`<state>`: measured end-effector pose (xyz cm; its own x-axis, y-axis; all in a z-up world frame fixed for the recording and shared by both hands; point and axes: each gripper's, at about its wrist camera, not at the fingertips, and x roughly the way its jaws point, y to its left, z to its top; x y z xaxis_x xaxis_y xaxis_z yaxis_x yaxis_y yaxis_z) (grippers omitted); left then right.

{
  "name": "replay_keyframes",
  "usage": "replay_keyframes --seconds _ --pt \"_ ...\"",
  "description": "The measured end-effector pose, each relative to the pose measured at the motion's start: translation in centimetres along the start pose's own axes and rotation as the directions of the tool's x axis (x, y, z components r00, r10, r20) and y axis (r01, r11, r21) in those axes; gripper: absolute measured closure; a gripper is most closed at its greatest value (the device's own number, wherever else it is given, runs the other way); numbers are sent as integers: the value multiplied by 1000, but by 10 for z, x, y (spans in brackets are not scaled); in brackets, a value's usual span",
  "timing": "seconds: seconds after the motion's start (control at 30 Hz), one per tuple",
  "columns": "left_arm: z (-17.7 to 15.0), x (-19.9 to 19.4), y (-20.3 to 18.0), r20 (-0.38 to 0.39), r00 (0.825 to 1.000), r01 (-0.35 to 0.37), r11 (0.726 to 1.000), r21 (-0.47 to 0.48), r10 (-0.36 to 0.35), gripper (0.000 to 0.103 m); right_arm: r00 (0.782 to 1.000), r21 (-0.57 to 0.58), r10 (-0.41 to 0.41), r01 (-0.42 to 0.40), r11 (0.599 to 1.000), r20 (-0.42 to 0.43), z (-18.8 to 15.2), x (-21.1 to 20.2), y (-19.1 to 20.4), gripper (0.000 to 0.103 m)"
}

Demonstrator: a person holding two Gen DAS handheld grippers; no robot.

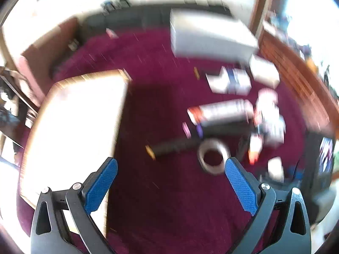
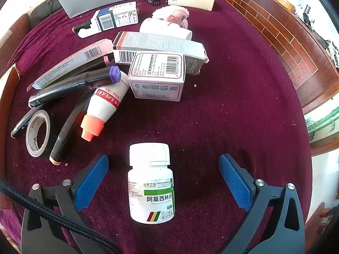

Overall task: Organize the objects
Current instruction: 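Close left tool on black tape roll while right tool approaches white pill bottle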

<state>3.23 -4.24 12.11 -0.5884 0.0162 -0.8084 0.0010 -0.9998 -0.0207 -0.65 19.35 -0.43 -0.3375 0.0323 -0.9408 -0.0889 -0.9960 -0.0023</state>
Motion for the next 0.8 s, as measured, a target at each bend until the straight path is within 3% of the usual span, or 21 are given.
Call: replay_keyframes --seconds 0.03,0.1,0.13,0.17,0.37,0.57,0.7,0.8 --pt "11 -9 10 63 998 -17 1000 -19 18 4 1000 1 -2 2 1000 6 2 1 4 0" --pt "21 -29 29 198 977 -62 996 -65 74 3 1000 0 -4 4 1000 14 7 0 7 0" --pt "26 -36 39 250 964 -72 994 -83 90 2 1000 -3 -4 4 1000 18 6 0 7 0" --pt "30 -37 45 262 961 -68 994 -85 88 2 1000 -5 -3 3 1000 18 7 0 7 0" --pt "35 -8 71 154 985 -60 989 -139 81 2 997 -14 -15 14 1000 -76 15 3 5 0" --pt "26 -11 49 199 976 -76 995 -70 89 2 994 -19 -99 98 995 -50 6 -20 5 0" --pt "28 -7 35 181 981 -60 997 -51 69 2 993 -8 -108 108 994 46 14 -56 8 4" --pt "30 -2 25 158 986 -51 998 -21 54 2 968 6 -125 127 992 216 23 -104 17 5"
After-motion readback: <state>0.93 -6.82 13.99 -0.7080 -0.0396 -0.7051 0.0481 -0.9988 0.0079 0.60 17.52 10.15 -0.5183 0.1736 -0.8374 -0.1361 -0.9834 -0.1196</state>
